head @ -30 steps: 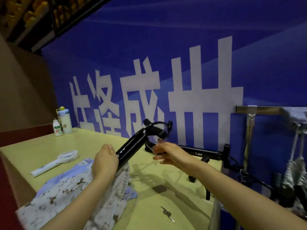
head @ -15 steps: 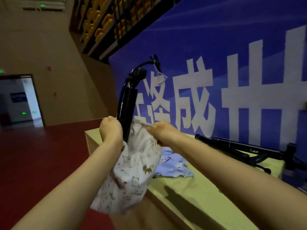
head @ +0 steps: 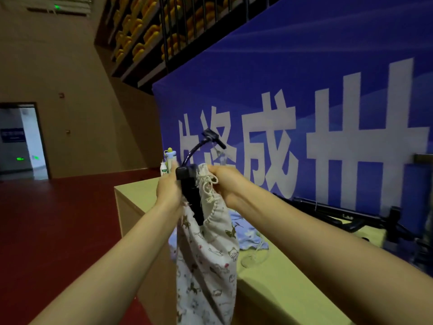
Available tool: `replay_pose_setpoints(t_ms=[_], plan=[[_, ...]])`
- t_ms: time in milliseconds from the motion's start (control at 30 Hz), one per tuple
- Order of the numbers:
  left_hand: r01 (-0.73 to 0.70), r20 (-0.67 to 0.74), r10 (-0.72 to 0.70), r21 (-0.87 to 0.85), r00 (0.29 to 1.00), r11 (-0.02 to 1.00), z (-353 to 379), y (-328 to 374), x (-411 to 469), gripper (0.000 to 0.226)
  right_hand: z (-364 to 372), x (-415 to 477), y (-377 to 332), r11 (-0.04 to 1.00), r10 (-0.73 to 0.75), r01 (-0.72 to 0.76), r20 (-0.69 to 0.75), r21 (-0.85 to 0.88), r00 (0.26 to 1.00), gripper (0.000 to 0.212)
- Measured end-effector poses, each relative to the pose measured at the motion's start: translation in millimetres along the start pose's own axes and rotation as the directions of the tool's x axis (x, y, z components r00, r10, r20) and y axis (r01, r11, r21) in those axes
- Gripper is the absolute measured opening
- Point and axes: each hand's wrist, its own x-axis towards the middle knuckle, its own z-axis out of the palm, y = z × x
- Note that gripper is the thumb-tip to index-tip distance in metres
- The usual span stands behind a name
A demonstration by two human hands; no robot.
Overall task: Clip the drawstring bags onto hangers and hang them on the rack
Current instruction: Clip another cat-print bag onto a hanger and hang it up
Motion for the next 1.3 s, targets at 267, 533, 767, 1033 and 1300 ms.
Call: replay_pose_setpoints(t_ms=[267, 533, 767, 1033, 1300], plan=[[-0.025, 0.408, -0.036, 0.143, 0.912, 0.989, 38, 32, -48, 0.043, -23, -38, -34, 0.997, -0.079, 0.079, -0.05, 0.012, 0.996, 0.029], [-0.042, 0.335, 0.018, 0.066, 0.942, 0.997, 86, 51, -96, 0.093, -79, -121, -83, 0.901, -0.15, 0.188, 0.126, -0.392, 0.981, 0.019], [-0.175, 0.33, 0.158, 0.022, 0.931, 0.984, 137, 69, -137, 0.064, -142, -187, -134, 0.739, -0.005, 0.149, 0.216, -0.657, 0.976, 0.007], [-0.21, 0.425, 0.187, 0.008, 0.886, 0.978, 212, 75, -190, 0.061, -197, -232, -147, 0.526, -0.313, 0.156, -0.02, -0.836, 0.95, 0.009], [-0.06, 0.524, 0.024, 0.051, 0.851, 0.997, 268, 16, -218, 0.073, -293, -263, -134, 0.731, -0.397, 0.047, -0.368, -0.681, 0.841, 0.02]])
